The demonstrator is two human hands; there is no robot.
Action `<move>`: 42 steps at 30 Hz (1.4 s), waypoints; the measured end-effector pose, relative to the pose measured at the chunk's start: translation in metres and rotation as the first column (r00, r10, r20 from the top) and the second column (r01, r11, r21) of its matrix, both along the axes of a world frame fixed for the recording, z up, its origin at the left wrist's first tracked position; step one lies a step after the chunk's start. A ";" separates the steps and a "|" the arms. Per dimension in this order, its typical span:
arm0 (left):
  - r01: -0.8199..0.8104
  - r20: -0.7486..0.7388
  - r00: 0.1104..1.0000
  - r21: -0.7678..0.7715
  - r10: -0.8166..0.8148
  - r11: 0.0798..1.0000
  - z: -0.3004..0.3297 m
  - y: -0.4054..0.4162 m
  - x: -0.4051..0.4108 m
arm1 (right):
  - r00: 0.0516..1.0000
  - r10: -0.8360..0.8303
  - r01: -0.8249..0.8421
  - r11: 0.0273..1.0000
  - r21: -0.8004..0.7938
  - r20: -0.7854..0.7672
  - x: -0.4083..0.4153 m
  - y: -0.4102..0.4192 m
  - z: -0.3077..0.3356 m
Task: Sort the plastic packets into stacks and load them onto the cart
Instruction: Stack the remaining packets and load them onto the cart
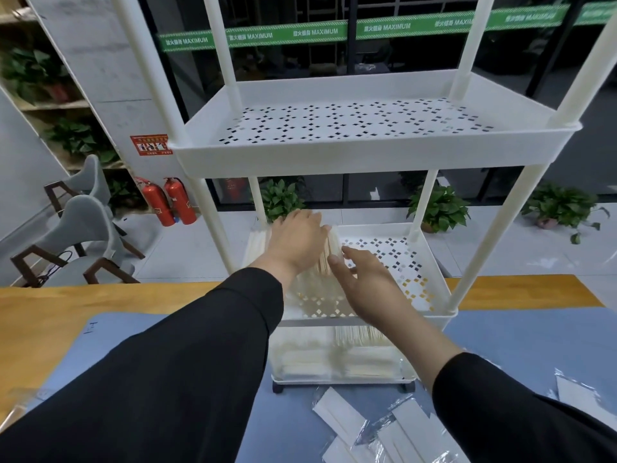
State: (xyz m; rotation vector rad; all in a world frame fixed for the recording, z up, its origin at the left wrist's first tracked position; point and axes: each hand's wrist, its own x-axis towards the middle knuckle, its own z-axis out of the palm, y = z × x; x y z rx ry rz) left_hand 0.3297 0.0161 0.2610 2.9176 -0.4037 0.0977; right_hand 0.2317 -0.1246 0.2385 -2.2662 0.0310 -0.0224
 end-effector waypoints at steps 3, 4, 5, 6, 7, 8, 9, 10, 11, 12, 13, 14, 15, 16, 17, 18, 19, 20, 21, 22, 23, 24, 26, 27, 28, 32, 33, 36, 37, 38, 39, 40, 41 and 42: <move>-0.006 0.019 1.000 -0.040 0.007 0.999 -0.003 0.002 0.008 | 0.988 0.152 -0.149 0.983 -0.102 0.013 -0.010 -0.013 0.002; -0.003 -0.007 1.000 -0.050 0.003 0.999 -0.003 0.002 0.009 | 0.982 0.190 -0.188 0.972 -0.138 0.000 -0.011 -0.017 0.002; -0.001 -0.018 1.000 -0.051 0.000 0.999 -0.003 0.001 0.009 | 0.977 0.213 -0.212 0.963 -0.165 -0.012 -0.011 -0.020 0.001; -0.004 -0.004 1.000 -0.054 0.004 0.999 -0.003 0.001 0.008 | 0.976 0.218 -0.217 0.959 -0.179 -0.015 -0.011 -0.021 0.000; -0.011 0.027 1.000 -0.071 0.013 0.997 -0.003 0.002 0.007 | 0.977 0.212 -0.210 0.961 -0.181 -0.007 -0.011 -0.021 -0.001; -0.022 0.056 0.998 -0.100 0.028 0.995 -0.003 0.002 0.006 | 0.979 0.204 -0.199 0.964 -0.178 0.008 -0.011 -0.021 -0.002; -0.029 0.078 0.996 -0.140 0.040 0.990 -0.002 0.002 0.005 | 0.979 0.201 -0.194 0.965 -0.177 0.022 -0.011 -0.021 -0.002; -0.029 0.090 0.995 -0.183 0.046 0.983 -0.001 0.002 0.003 | 0.979 0.201 -0.192 0.966 -0.173 0.035 -0.012 -0.021 -0.002; -0.027 0.091 0.995 -0.216 0.048 0.976 -0.001 0.002 0.003 | 0.978 0.205 -0.195 0.967 -0.162 0.044 -0.012 -0.021 -0.001; -0.028 0.076 0.996 -0.221 0.045 0.975 0.000 0.002 0.002 | 0.977 0.206 -0.197 0.970 -0.143 0.048 -0.013 -0.021 0.001; -0.032 0.051 0.998 -0.207 0.044 0.978 0.001 0.000 0.001 | 0.978 0.204 -0.197 0.973 -0.122 0.045 -0.013 -0.022 0.002; -0.042 0.033 0.998 -0.194 0.049 0.980 0.002 -0.001 0.000 | 0.980 0.197 -0.193 0.976 -0.106 0.035 -0.013 -0.023 0.003; -0.057 0.026 0.998 -0.207 0.063 0.977 0.002 -0.002 -0.001 | 0.981 0.195 -0.192 0.976 -0.099 0.019 -0.012 -0.024 0.003; -0.071 0.029 0.996 -0.242 0.080 0.968 0.002 -0.001 -0.001 | 0.980 0.197 -0.196 0.975 -0.100 0.002 -0.011 -0.024 0.004; -0.091 0.040 0.994 -0.280 0.106 0.956 0.004 0.000 -0.002 | 0.979 0.205 -0.205 0.973 -0.107 -0.014 -0.010 -0.025 0.004; -0.106 0.049 0.991 -0.316 0.128 0.943 0.004 0.001 -0.001 | 0.976 0.214 -0.216 0.970 -0.113 -0.026 -0.009 -0.026 0.004; -0.114 0.047 0.989 -0.347 0.139 0.931 0.005 0.002 0.000 | 0.974 0.222 -0.225 0.967 -0.118 -0.034 -0.009 -0.026 0.004; -0.121 0.030 0.990 -0.354 0.140 0.927 0.006 0.002 -0.001 | 0.973 0.228 -0.231 0.965 -0.124 -0.039 -0.008 -0.027 0.004; -0.116 0.010 0.992 -0.342 0.127 0.933 0.007 0.003 -0.003 | 0.972 0.232 -0.236 0.963 -0.128 -0.045 -0.008 -0.027 0.004; -0.102 -0.002 0.994 -0.297 0.106 0.949 0.006 0.003 -0.005 | 0.970 0.236 -0.241 0.961 -0.133 -0.055 -0.007 -0.027 0.005; -0.090 -0.006 0.996 -0.258 0.092 0.962 0.004 0.002 -0.008 | 0.969 0.239 -0.247 0.959 -0.141 -0.068 -0.008 -0.027 0.005; -0.093 0.001 0.995 -0.249 0.096 0.964 0.003 0.002 -0.010 | 0.967 0.245 -0.254 0.956 -0.149 -0.076 -0.007 -0.027 0.006; -0.096 0.070 0.990 -0.308 0.123 0.947 0.000 0.004 -0.011 | 0.963 0.258 -0.268 0.952 -0.148 -0.080 -0.007 -0.027 0.006; -0.083 0.099 0.986 -0.384 0.131 0.920 0.001 0.003 -0.013 | 0.962 0.262 -0.271 0.952 -0.142 -0.073 -0.007 -0.028 0.006; -0.075 0.120 0.982 -0.470 0.148 0.879 0.004 0.002 -0.015 | 0.962 0.264 -0.270 0.953 -0.134 -0.064 -0.008 -0.029 0.006; -0.013 0.222 0.960 -0.573 0.170 0.819 0.009 -0.006 -0.052 | 0.977 0.207 -0.198 0.971 -0.136 0.050 -0.011 -0.032 0.005; 0.042 0.282 0.951 -0.522 0.126 0.852 0.003 -0.005 -0.062 | 0.981 0.179 -0.169 0.978 -0.125 0.069 -0.011 -0.033 0.004; 0.061 0.173 0.985 -0.457 0.021 0.887 -0.016 0.004 -0.079 | 0.987 0.139 -0.131 0.986 -0.102 0.078 -0.009 -0.035 0.001; 0.053 0.113 0.994 -0.343 -0.015 0.938 -0.017 0.007 -0.085 | 0.987 0.133 -0.124 0.987 -0.100 0.091 -0.009 -0.035 0.001; 0.065 0.090 0.995 -0.184 -0.049 0.981 -0.021 0.009 -0.089 | 0.986 0.125 -0.115 0.989 -0.097 0.109 -0.009 -0.035 0.000; 0.097 0.096 0.991 -0.057 -0.091 0.994 -0.025 0.012 -0.092 | 0.984 0.120 -0.108 0.989 -0.097 0.129 -0.009 -0.035 0.001; 0.120 0.094 0.988 -0.014 -0.118 0.993 -0.026 0.014 -0.095 | 0.982 0.116 -0.102 0.990 -0.098 0.148 -0.010 -0.035 0.001; 0.117 0.082 0.990 0.000 -0.116 0.993 -0.023 0.015 -0.099 | 0.979 0.113 -0.097 0.990 -0.101 0.167 -0.012 -0.035 0.001; 0.118 0.077 0.990 -0.004 -0.117 0.993 -0.023 0.015 -0.100 | 0.977 0.110 -0.092 0.990 -0.104 0.184 -0.013 -0.035 0.001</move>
